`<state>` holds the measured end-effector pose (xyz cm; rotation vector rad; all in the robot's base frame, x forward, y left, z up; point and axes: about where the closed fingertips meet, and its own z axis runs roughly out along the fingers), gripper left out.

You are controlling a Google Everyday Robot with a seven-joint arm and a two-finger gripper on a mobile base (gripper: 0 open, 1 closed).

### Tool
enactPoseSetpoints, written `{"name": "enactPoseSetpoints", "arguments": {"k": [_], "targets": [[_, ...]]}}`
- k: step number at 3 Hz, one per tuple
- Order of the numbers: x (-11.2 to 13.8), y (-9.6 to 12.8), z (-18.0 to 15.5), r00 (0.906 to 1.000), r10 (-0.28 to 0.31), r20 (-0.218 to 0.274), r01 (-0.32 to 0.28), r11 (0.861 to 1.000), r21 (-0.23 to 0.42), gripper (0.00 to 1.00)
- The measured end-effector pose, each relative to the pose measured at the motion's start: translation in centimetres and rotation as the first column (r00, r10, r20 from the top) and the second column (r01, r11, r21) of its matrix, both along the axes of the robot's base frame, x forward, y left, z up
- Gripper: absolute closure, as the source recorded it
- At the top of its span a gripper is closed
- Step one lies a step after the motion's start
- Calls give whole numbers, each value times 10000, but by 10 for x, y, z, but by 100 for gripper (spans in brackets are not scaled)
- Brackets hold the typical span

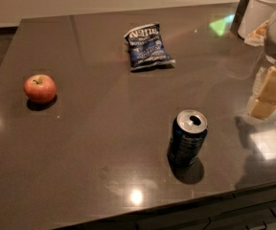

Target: Pick pepsi can

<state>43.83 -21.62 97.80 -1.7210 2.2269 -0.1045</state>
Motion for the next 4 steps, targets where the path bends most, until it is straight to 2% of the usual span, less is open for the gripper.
{"name": "enactPoseSetpoints", "arguments": {"k": [2,3,4], "targets": [[-2,4,0,9999,119,70,-120,9998,140,0],[-12,18,-9,9982,584,106,-589,9968,545,0],[-24,42,-29,9921,1251,22,-1244,9852,1181,0]]}}
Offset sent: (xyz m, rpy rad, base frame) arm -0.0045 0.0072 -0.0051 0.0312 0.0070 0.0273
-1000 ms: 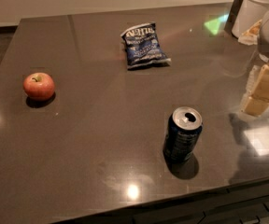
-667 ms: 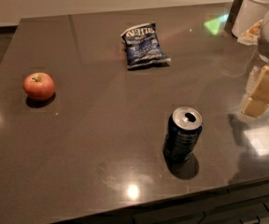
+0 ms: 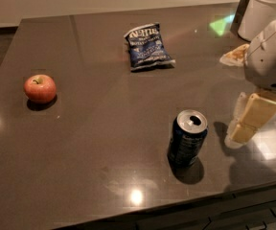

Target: Pick pepsi can

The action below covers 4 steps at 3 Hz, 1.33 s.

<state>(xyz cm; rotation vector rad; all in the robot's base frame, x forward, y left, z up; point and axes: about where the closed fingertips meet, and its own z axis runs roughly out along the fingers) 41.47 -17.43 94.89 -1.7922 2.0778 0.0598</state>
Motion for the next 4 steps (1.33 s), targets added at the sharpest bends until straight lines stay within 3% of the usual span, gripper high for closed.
{"name": "enactPoseSetpoints", "arguments": {"k": [2,4], "targets": [[-16,40,-31,9905,1117,-797,-1013,9871,1242,0],[-28,66,-47,9763,1917,-1001,-1645,9587,2321,0]]}}
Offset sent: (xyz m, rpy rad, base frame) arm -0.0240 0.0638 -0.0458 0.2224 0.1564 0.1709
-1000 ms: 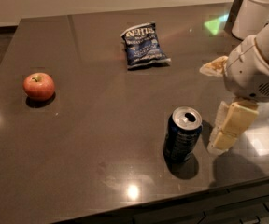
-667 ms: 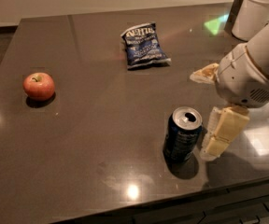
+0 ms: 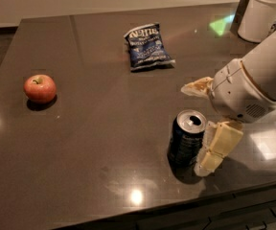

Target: Pick pepsi can

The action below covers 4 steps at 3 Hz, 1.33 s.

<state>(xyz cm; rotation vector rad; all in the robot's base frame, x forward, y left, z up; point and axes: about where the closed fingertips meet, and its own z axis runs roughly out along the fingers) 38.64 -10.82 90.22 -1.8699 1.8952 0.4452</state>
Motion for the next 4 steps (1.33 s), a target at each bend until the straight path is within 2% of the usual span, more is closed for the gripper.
{"name": "enactPoseSetpoints", "arguments": {"k": [1,3,4], "targets": [[-5,6,-2,9998,172,-46,-170,9994,296,17],[-7,8,2,9995,297,-73,-292,9978,589,64],[-2,6,24,9998,177,134,-184,9987,475,87]]}}
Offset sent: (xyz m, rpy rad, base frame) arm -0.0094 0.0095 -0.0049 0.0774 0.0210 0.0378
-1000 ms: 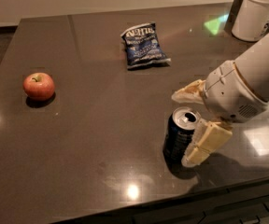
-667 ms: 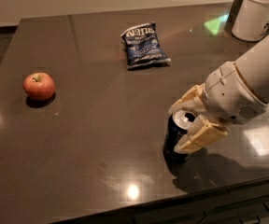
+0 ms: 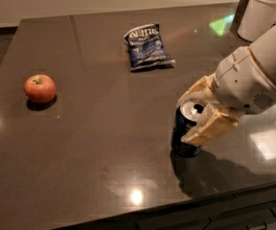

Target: Pick pepsi can

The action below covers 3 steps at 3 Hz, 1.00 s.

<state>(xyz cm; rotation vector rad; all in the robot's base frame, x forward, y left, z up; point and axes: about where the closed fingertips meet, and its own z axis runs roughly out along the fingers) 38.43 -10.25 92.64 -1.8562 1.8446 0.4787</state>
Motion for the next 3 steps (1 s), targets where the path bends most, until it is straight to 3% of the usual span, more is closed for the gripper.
{"name": "enactPoseSetpoints", "arguments": {"k": [1,2,3], "targets": [[12,-6,29,9997,-208,158,209,9997,-88,100],[23,-8,80,9994,-98,341,98,10000,1,100],[25,-6,84,9988,-109,474,107,9999,30,100]]}}
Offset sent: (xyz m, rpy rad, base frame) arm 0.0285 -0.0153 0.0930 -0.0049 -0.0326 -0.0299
